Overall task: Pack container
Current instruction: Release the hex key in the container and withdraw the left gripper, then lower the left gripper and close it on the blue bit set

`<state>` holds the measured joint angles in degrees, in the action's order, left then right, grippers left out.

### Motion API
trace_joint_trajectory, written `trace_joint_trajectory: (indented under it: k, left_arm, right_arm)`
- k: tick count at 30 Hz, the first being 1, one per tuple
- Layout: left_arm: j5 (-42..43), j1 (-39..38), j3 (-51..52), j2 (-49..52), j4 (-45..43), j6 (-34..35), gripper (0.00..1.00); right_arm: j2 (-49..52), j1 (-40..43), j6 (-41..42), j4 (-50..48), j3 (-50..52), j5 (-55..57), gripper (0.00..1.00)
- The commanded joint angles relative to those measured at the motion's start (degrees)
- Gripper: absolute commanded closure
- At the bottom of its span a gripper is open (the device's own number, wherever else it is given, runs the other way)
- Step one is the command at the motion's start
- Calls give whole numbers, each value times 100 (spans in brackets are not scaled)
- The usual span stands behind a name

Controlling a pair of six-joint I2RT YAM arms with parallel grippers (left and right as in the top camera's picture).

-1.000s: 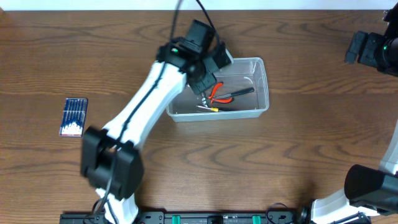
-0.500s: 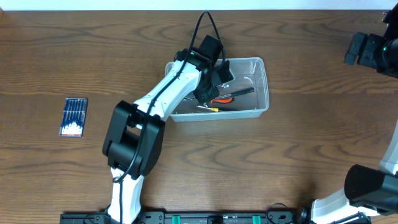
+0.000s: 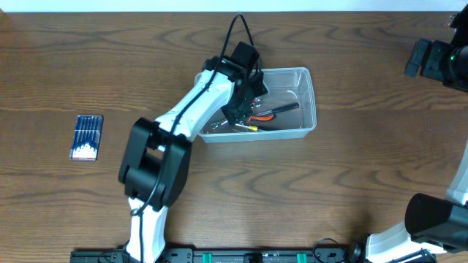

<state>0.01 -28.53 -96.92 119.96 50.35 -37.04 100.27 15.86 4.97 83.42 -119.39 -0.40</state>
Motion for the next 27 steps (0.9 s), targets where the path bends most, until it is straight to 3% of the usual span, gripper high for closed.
trace_joint_trajectory:
  k: [1,6,12,15,20,27]
  left_arm:
    - [-981,0,-118,-1056,15,428,16]
    - [-1294,461,-136,-2371,103,1029,3]
    - [-1290,2409,-136,-3075,774,1790,1]
    - [-1014,3600,-109,-3040,914,2229,2]
    - [726,5202,2,-2675,903,2280,2]
    - [835,5875,31,-1421,1213,2286,2]
  right_arm:
    - [-15,35,-83,17,20,39,1]
    - [-15,35,-83,13,20,39,1]
    - [-15,35,-81,15,20,39,1]
    - [-15,35,-81,17,20,39,1]
    - [-15,35,-81,-2,20,42,1]
    - [-15,35,-79,-146,20,39,1]
